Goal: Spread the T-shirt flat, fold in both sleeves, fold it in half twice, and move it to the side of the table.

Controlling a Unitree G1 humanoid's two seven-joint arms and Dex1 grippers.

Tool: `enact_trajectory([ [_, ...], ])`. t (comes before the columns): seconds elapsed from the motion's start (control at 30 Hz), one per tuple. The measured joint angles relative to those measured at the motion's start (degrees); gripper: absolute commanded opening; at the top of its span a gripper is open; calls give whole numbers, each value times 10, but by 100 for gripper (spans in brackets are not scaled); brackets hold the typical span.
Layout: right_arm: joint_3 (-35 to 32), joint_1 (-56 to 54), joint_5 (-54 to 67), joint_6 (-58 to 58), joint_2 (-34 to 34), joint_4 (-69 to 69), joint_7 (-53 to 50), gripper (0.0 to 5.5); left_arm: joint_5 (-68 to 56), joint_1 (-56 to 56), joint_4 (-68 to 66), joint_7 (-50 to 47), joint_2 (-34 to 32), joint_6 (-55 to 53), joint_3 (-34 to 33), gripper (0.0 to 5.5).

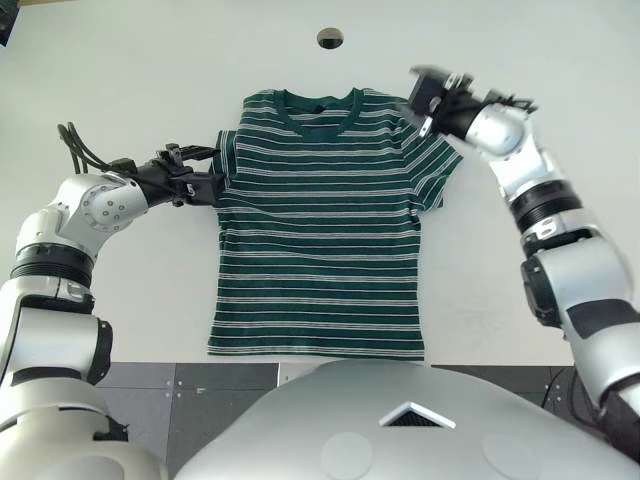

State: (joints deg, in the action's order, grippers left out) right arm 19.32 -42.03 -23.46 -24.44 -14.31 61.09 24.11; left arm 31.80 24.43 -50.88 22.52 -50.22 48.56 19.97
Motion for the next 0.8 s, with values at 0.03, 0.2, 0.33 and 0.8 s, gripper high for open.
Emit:
enact_trajectory([
  [0.03, 3, 4, 0, 1, 5, 9, -6, 245, -1, 0, -5, -4, 0, 3, 0, 211],
  [0.2, 22, -12, -11, 9, 3, 23, -11, 245, -5, 0, -21, -13, -1, 4, 0, 211],
  [0.33, 31, -13, -12, 11, -3, 25, -10, 245, -15, -5, -37, -19, -7, 3, -7, 211],
  [0.8, 32, -14, -9, 13, -21, 20, -10, 245, -35, -34, -43, -28, -23, -9, -31, 211],
])
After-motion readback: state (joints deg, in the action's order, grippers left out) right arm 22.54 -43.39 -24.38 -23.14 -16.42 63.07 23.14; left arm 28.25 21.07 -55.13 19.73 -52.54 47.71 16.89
